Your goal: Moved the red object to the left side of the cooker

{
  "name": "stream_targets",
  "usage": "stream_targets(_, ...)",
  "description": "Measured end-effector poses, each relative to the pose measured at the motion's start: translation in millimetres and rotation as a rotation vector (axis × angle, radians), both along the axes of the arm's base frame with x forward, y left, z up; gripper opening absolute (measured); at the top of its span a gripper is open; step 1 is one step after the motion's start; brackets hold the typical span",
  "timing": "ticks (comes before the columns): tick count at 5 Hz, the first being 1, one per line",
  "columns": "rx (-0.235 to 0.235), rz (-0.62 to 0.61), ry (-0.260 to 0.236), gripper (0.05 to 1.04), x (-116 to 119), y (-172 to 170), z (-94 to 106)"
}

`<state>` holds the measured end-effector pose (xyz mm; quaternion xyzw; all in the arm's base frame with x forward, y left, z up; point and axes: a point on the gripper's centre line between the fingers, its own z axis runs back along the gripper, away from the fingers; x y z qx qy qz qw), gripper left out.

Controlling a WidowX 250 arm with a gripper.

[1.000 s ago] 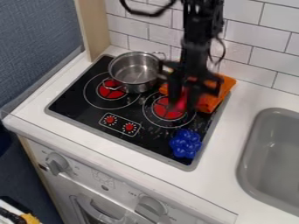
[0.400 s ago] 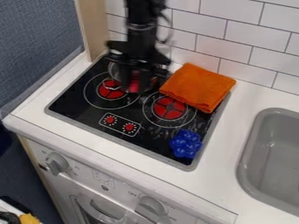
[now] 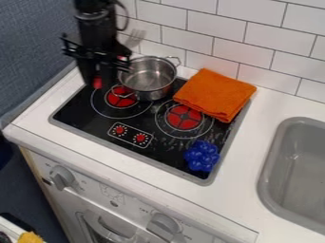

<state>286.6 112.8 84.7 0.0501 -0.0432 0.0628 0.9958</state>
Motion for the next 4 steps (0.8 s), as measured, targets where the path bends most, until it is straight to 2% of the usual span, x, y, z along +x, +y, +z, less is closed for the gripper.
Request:
stream_targets(1, 0.001, 0.037, 0.013, 0.378, -6.7, 29.1, -4.9)
stream_targets(3, 0.003, -0.01, 0.102, 0.378, 0.9, 46.2, -48.9)
stream_targets(4, 0.008, -0.028, 0.117, 0.378, 8.6, 50.0, -66.0)
